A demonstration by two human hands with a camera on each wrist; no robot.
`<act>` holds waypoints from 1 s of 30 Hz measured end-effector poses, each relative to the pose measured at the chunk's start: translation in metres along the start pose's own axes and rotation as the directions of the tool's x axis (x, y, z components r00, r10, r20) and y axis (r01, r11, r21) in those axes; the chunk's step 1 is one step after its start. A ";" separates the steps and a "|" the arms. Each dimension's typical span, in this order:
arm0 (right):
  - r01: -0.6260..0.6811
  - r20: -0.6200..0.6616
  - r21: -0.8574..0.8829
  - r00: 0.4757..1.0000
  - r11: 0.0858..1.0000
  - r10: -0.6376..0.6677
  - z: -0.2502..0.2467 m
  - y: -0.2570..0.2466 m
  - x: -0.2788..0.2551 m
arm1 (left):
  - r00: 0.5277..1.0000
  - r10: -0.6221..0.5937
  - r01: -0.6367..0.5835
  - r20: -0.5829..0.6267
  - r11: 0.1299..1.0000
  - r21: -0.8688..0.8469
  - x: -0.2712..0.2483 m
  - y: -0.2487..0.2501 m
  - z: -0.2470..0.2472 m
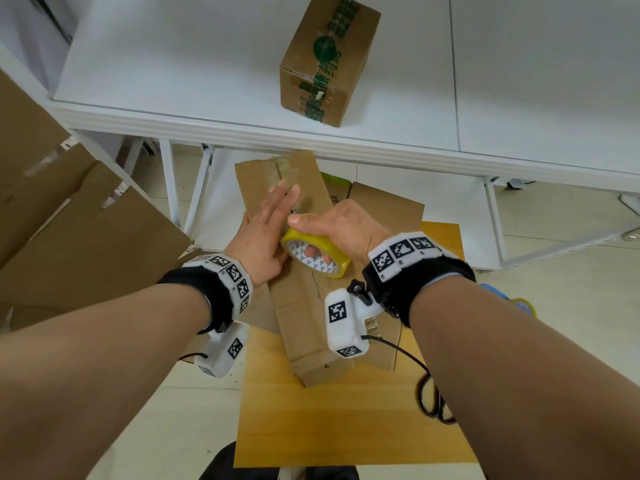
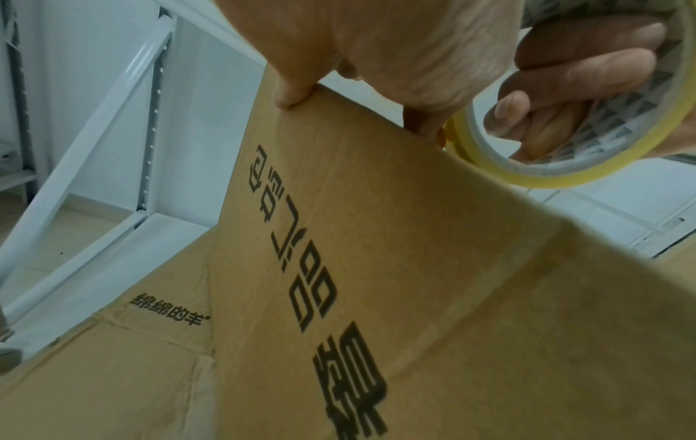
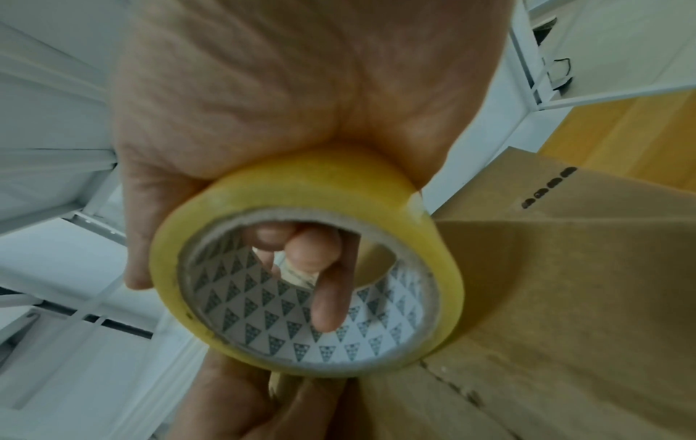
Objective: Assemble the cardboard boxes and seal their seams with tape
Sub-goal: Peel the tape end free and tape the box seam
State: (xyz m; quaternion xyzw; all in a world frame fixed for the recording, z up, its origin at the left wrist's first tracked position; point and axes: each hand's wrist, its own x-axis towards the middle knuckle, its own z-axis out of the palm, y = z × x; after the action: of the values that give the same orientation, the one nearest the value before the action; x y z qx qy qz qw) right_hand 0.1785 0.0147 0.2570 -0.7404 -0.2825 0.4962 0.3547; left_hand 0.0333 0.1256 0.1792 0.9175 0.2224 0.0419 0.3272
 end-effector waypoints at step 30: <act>-0.020 -0.014 0.020 1.000 1.000 0.020 -0.007 0.047 -0.059 | 0.976 0.082 -0.146 0.201 0.933 0.329 0.008 0.034 0.007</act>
State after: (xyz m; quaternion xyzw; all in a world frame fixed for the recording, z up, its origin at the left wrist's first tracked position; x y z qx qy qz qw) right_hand 0.1673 -0.0601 0.2523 -0.7431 -0.2677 0.4974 0.3587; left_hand 0.0553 0.1020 0.1943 0.9716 0.1412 -0.0633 0.1789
